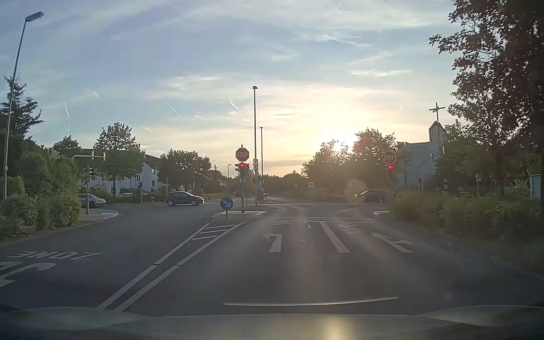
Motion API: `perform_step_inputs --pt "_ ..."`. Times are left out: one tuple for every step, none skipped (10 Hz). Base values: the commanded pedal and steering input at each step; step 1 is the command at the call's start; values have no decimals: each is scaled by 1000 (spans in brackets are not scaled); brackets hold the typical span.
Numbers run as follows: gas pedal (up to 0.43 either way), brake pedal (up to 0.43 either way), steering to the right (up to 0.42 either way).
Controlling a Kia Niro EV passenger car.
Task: Follow the waypoints while adhering to traffic rules and regulations
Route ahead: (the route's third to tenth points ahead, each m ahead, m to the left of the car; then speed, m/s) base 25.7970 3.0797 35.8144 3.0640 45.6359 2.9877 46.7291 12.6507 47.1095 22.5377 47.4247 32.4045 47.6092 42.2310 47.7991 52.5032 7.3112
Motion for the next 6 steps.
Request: perform_step_inputs --pt "0 195 -4" --pt "0 201 -4" --pt "0 213 -4" --pt "0 226 -4" --pt "0 232 -3" --pt "0 238 -3"
